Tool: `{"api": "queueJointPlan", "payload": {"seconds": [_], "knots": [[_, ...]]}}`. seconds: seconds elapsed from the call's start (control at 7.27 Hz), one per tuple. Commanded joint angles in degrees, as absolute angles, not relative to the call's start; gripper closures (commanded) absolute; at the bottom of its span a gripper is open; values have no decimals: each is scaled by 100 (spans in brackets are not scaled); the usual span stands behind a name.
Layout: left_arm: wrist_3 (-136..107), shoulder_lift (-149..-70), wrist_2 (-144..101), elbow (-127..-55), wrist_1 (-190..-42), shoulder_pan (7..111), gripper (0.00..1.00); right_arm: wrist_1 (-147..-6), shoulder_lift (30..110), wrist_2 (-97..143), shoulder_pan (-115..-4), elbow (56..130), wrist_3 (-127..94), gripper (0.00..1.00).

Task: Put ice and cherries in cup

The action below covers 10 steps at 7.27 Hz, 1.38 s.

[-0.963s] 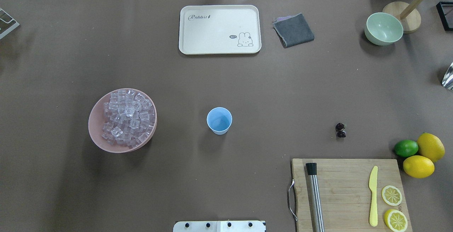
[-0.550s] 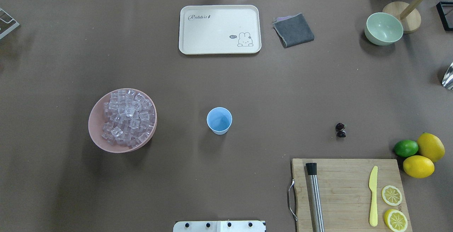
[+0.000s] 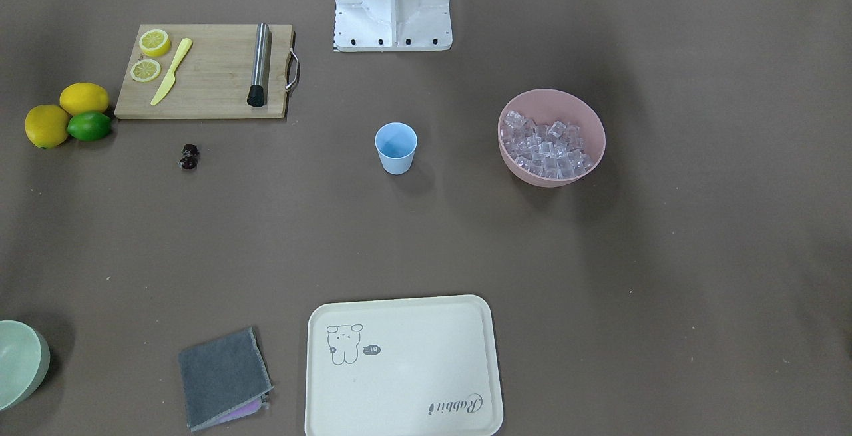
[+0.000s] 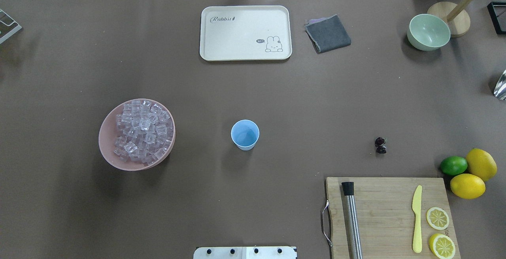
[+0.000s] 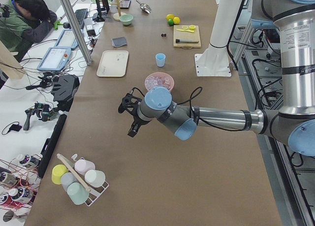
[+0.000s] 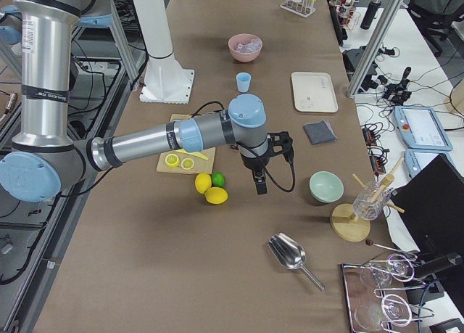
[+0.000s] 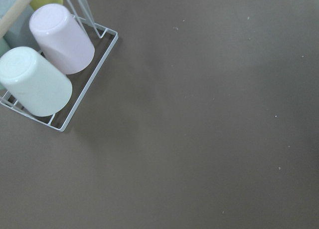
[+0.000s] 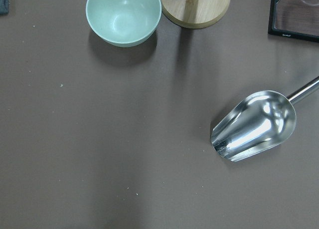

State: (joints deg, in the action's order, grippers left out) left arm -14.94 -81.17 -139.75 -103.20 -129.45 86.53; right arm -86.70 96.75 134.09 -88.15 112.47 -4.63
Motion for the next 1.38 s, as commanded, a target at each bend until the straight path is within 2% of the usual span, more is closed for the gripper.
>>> {"api": "queueJointPlan", "payload": {"seconds": [0.0,0.28,0.83,1.24], "knots": [[-2159,-8200,-13564,-10729,-13298,7679,0,-8604,9677,13543,-8798,11259,-545,0],[-3649,-8331,-12600,-11326,-13307,6492,0,-8604,9677,13544,-8798,11259,-536,0],[-5200,-8928,-10666,-11426,-13037,4521,1,-8525,9712,13553,-8798,11259,-536,0],[-5974,-9990,-9452,-11723,-11126,3545,2,-8525,9721,13553,-8798,11250,-536,0]]}}
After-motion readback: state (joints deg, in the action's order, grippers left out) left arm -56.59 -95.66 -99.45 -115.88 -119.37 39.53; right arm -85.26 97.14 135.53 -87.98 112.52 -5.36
